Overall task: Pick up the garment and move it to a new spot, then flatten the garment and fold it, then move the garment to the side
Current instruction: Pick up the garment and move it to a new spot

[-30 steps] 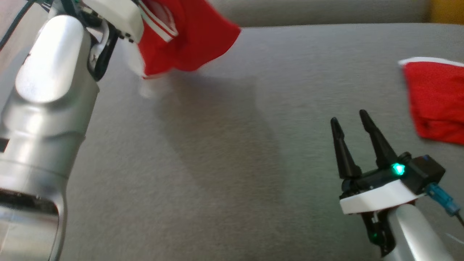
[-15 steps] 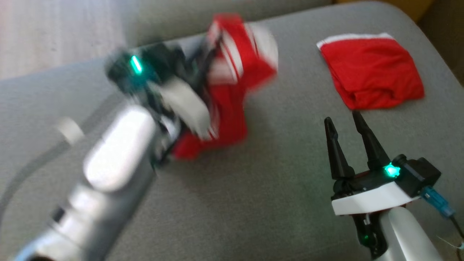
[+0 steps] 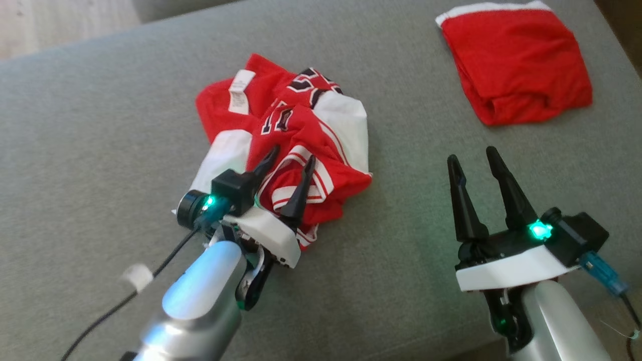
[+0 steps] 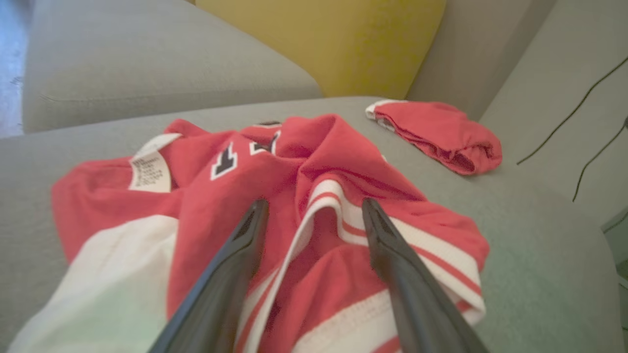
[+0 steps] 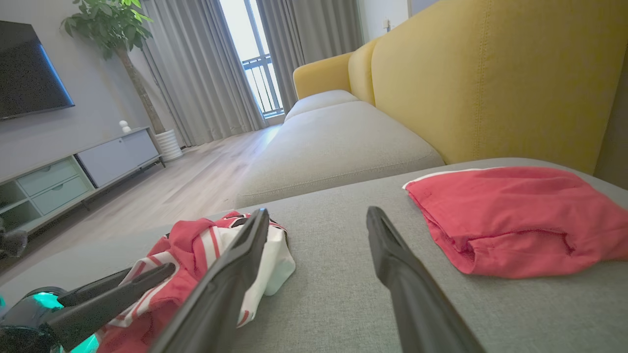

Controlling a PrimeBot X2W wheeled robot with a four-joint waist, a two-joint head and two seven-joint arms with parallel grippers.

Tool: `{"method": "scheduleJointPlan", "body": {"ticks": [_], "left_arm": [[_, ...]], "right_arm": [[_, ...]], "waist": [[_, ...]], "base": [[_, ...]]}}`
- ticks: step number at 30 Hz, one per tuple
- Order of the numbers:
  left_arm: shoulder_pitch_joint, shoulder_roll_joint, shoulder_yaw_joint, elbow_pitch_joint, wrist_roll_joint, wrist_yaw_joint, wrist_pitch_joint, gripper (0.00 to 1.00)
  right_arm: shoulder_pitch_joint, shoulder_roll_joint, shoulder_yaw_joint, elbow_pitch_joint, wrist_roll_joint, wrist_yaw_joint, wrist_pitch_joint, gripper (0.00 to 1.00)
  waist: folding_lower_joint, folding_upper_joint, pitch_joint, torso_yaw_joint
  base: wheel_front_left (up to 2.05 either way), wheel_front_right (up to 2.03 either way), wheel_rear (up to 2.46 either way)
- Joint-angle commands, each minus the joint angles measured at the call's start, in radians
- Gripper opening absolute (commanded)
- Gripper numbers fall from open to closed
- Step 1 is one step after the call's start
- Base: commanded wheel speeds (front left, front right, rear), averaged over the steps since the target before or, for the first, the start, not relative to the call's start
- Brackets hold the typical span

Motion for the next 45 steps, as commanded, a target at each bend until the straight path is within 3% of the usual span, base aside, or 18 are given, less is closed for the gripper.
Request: {"method": "scheduleJointPlan", "body": {"ticks": [1,8,13,21,31,45], "left_arm": [[-0.007,0.000,0.045,-0.020,-0.008,0.011,-0.046,1.00],[0.084,0.009,0.103,-0.064,0.030,0.111,-0.154,1.00],[0.242,0.023,0.224,-0.202,0.040,0.149,-0.159,1.00],[0.533,0.024,0.416,-0.427,0.191,0.217,-0.160,1.00],[0.774,-0.038,0.470,-0.534,0.322,0.183,-0.160,1.00],[0.793,-0.054,0.501,-0.539,0.377,0.150,-0.160,1.00]], "right_arm": [[-0.003,0.002,0.016,-0.022,-0.002,-0.001,-0.011,1.00],[0.061,-0.011,0.007,0.014,-0.004,-0.001,-0.011,1.00],[0.124,-0.008,-0.020,0.040,0.000,-0.001,-0.011,1.00],[0.179,-0.005,-0.051,0.037,-0.047,-0.001,-0.011,1.00],[0.238,0.006,-0.064,0.034,-0.083,-0.001,-0.011,1.00],[0.249,0.016,-0.032,0.052,-0.102,-0.001,-0.011,1.00]], "waist": [[-0.0002,0.0000,-0.043,0.031],[-0.0002,0.0000,-0.180,0.111],[-0.0002,0.0000,-0.270,0.171],[-0.0002,0.0000,-0.328,0.231],[-0.0002,0.0000,-0.368,0.248],[-0.0002,0.0000,-0.384,0.252]], "base": [[0.00,0.00,0.00],[0.00,0.00,0.00],[0.00,0.00,0.00],[0.00,0.00,0.00],[0.00,0.00,0.00],[0.00,0.00,0.00]]}}
